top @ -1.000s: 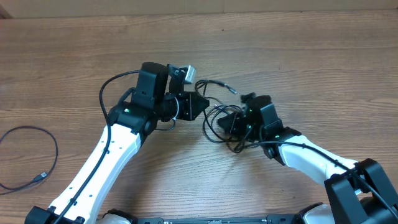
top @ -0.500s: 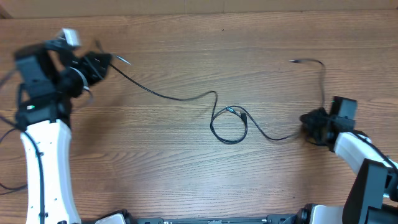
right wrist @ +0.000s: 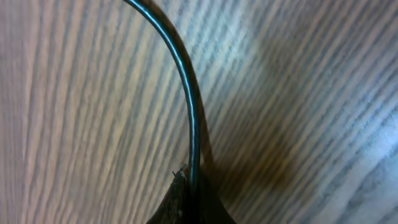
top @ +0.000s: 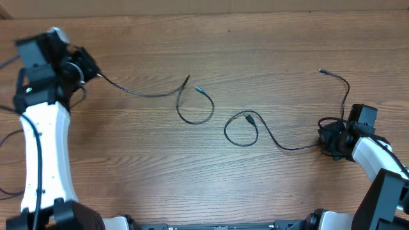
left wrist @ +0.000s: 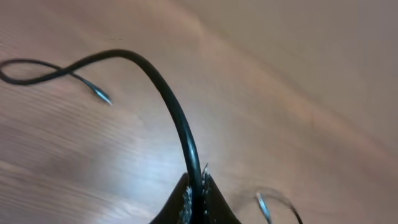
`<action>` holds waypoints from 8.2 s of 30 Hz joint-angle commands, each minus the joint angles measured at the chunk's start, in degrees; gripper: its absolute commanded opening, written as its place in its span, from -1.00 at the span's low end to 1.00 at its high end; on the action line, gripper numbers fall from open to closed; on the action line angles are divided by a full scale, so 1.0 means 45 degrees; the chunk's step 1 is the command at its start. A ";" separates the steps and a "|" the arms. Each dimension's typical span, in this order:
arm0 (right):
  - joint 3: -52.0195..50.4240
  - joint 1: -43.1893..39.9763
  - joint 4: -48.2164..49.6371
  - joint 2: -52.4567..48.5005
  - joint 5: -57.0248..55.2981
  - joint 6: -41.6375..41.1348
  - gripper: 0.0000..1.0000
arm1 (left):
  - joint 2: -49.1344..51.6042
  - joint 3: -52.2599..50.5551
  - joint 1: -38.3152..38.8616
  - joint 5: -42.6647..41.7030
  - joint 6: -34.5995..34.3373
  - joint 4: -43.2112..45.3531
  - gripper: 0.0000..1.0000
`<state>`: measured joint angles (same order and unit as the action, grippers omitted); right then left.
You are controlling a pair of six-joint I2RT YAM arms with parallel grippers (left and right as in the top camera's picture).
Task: Untangle cables
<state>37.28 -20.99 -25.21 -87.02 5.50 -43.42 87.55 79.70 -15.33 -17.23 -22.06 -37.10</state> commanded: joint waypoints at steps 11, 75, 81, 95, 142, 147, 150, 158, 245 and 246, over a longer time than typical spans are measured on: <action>-0.0282 -0.0015 -0.1098 -0.0189 0.0947 0.0092 -0.42 | 0.3303 0.0219 0.4546 -0.2657 -0.0860 -0.1608 -0.91; -0.0282 -0.0019 -0.1088 -0.0189 0.0942 0.0087 1.00 | 0.9418 0.5217 -0.2822 0.4483 -0.0321 0.2948 -0.91; -0.0282 -0.0015 -0.1088 -0.0189 0.0942 0.0087 1.00 | 0.9432 0.5212 -0.2181 0.4522 -0.0544 0.1685 0.19; -0.0282 -0.0019 -0.1093 -0.0189 0.0942 0.0087 1.00 | 0.9248 0.8592 -0.2215 0.2244 -0.3793 -0.7655 0.99; 0.1365 0.3366 -0.0952 0.1146 0.7703 0.1404 -0.28 | 0.0039 0.9408 0.2744 0.0957 0.1530 -1.0341 0.99; 0.1715 0.6742 0.1787 0.1219 0.7261 -0.0102 -0.92 | 0.0058 0.9403 0.2744 0.0952 0.1477 -0.9933 0.99; 0.1715 0.9292 0.3793 0.1219 0.7218 -0.0345 -0.91 | 0.0068 0.9394 0.2744 0.0952 0.1477 -1.0035 0.99; 0.1758 1.0486 0.1987 0.1341 0.6105 0.0573 -0.31 | 0.0087 0.9389 0.2749 0.0452 0.1166 -1.0088 0.99; 0.3565 0.1574 -0.8466 0.4469 -0.1778 0.1520 1.00 | 1.0341 1.0496 1.0375 0.3895 0.3993 -0.7553 -0.91; 0.3565 0.1574 -0.8466 0.4469 -0.1778 0.1520 1.00 | 1.0171 1.0875 1.0375 0.3759 0.3541 -0.7728 -0.92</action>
<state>52.42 -13.58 -63.59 -67.77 -2.35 -36.80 138.78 123.76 31.14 1.02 -0.93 -70.85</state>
